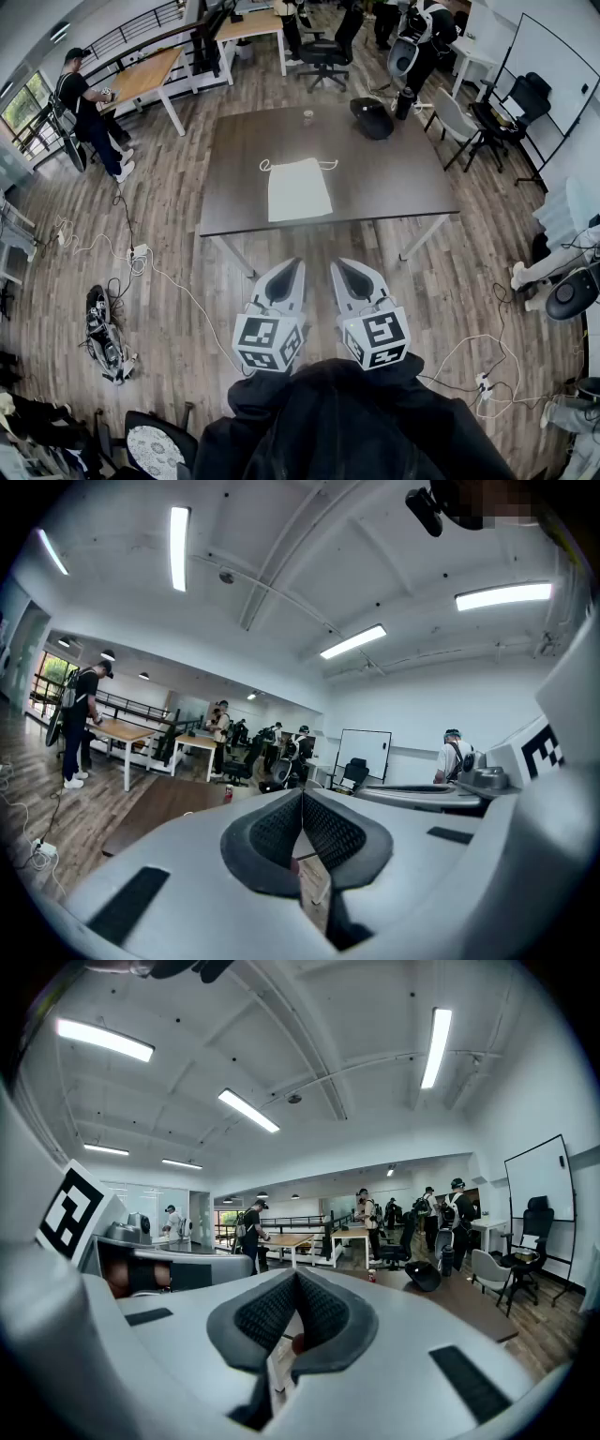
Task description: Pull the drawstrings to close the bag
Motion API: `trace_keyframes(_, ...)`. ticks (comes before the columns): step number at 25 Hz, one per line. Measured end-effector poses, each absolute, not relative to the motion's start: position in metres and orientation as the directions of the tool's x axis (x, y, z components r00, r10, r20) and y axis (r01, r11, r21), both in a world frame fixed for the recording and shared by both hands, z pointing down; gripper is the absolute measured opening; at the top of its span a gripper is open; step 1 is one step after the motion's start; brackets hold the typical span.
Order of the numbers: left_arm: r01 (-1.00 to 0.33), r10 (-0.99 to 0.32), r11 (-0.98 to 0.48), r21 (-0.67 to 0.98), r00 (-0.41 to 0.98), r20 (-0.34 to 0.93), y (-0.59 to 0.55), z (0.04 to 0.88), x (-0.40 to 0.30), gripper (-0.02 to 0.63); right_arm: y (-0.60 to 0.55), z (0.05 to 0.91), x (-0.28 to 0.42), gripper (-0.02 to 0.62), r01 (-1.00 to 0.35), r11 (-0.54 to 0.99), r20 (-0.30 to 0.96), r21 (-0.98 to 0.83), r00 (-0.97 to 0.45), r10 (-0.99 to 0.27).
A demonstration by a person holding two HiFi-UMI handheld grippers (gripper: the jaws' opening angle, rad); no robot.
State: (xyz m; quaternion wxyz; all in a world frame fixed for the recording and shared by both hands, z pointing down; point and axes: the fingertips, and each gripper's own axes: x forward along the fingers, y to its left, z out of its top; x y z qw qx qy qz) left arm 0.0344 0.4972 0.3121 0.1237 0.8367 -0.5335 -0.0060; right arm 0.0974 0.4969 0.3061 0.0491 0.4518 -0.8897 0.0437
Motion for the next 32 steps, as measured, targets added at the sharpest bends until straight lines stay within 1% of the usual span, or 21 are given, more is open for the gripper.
trace_keyframes(10,-0.884,-0.89,-0.407,0.229,0.44,0.119,0.497,0.316,0.01,0.034,0.5,0.308,0.073,0.021,-0.799,0.599,0.104,-0.056,-0.602,-0.792)
trace_keyframes(15,-0.88,-0.89,-0.399,0.258,0.439,0.122,0.502,0.324,-0.01,0.032,0.503,0.321,0.059,0.021,-0.806,0.589,0.144,-0.059,-0.591,-0.794)
trace_keyframes(26,-0.874,-0.87,-0.395,0.283,0.454,0.191,0.51,0.365,-0.058,0.032,0.504,0.357,0.019,0.021,-0.814,0.574,0.211,-0.089,-0.578,-0.788)
trace_keyframes(32,-0.868,-0.862,-0.394,0.304,0.463,0.205,0.494,0.376,-0.064,0.032,0.488,0.367,0.012,0.021,-0.819,0.567,0.236,-0.089,-0.571,-0.786)
